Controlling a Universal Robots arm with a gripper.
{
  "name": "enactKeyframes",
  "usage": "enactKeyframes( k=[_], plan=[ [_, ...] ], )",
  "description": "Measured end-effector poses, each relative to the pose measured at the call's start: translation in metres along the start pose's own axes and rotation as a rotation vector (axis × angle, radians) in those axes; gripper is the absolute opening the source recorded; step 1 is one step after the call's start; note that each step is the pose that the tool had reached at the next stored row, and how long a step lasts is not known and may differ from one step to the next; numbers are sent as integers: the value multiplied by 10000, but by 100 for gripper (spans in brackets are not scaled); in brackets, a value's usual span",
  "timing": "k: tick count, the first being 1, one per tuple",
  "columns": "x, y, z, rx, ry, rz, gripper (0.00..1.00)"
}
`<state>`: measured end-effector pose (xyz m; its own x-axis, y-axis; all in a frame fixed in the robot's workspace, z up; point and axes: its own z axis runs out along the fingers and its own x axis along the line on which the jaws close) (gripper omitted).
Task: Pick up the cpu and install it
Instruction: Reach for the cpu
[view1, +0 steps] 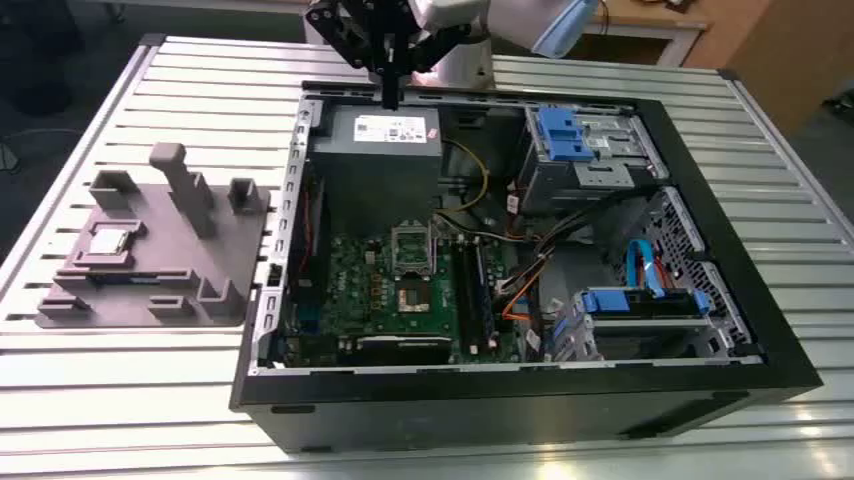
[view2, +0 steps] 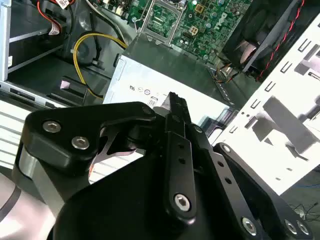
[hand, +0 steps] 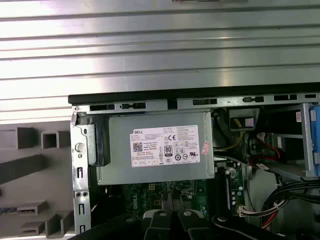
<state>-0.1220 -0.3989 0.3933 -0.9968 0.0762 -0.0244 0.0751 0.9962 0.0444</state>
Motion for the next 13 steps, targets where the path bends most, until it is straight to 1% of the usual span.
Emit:
enactKeyframes(
  k=[13],
  plan=[
    [15, -1, 0, 0, 0, -1, 10]
  ],
)
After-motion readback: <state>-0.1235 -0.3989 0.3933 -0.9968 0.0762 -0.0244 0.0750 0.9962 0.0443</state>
